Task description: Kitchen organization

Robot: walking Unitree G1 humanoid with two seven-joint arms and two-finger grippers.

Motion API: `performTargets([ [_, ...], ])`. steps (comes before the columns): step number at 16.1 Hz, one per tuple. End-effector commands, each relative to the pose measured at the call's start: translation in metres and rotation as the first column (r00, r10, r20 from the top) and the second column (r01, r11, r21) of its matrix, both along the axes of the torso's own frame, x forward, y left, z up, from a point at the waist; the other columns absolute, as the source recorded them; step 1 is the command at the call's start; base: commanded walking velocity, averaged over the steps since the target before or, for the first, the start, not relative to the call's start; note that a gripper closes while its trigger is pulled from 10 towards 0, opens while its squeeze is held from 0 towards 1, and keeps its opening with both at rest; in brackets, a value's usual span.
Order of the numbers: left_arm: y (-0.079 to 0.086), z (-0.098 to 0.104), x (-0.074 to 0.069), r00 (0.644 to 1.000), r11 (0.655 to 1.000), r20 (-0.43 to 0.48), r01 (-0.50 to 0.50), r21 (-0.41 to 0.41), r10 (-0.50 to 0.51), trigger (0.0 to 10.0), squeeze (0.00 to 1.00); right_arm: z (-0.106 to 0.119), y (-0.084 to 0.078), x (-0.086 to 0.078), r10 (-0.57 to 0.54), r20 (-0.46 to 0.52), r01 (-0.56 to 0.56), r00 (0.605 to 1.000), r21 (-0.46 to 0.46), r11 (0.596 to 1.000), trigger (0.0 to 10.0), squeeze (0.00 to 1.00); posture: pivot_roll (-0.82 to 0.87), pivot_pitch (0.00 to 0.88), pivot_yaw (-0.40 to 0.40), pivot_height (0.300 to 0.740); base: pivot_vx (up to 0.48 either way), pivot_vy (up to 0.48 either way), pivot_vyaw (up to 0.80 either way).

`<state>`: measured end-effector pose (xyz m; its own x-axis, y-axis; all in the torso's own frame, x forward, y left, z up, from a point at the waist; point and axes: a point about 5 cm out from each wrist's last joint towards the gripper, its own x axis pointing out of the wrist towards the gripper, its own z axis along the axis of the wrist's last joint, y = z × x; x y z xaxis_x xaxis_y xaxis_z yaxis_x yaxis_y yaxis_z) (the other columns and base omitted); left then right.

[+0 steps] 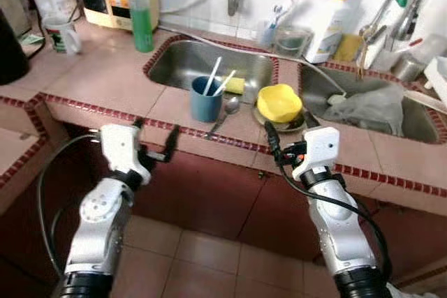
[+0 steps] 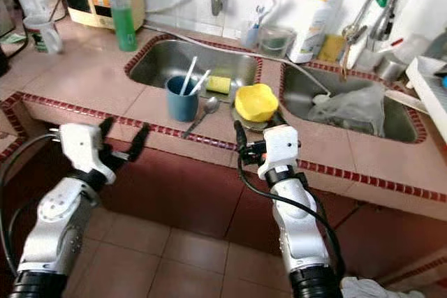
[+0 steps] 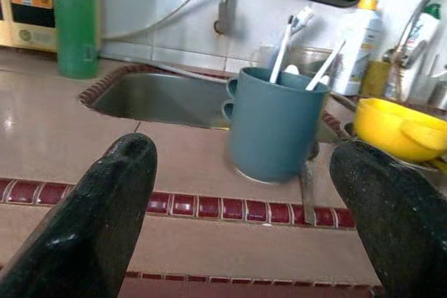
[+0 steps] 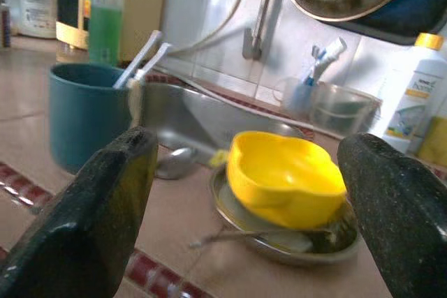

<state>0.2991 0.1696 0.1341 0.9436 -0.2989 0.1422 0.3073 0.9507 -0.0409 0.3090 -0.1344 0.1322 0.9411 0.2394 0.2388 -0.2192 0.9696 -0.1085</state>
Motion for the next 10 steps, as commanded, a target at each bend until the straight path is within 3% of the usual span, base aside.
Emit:
performTargets([
  [1, -0.0025, 0.0054, -0.0008, 0.999, 1.0, 0.027, 0.015, 0.025, -0.016, 10.0, 0.0, 0.0019, -0.0054, 0.0, -0.012, 0.01, 0.012, 1.0, -0.002, 1.0, 10.0, 0.0, 0.13, 0.0, -0.085, 0.74, 0.0, 0.0, 0.0],
  [5, -0.0056, 0.0058, -0.0015, 0.999, 0.997, 0.038, 0.034, 0.067, -0.037, 10.0, 0.0, 0.0005, -0.0051, -0.0015, -0.007, 0.007, 0.007, 1.0, -0.007, 1.0, 10.0, 0.0, 0.12, 0.0, -0.084, 0.74, 0.0, 0.0, 0.0],
  [10, -0.0092, 0.0071, -0.0011, 0.997, 0.996, 0.042, 0.064, 0.058, -0.067, 10.0, 0.0, -0.0009, -0.0053, -0.0029, -0.005, 0.004, 0.005, 1.0, -0.01, 1.0, 10.0, 0.0, 0.12, 0.0, -0.082, 0.74, 0.0, 0.0, 0.0],
])
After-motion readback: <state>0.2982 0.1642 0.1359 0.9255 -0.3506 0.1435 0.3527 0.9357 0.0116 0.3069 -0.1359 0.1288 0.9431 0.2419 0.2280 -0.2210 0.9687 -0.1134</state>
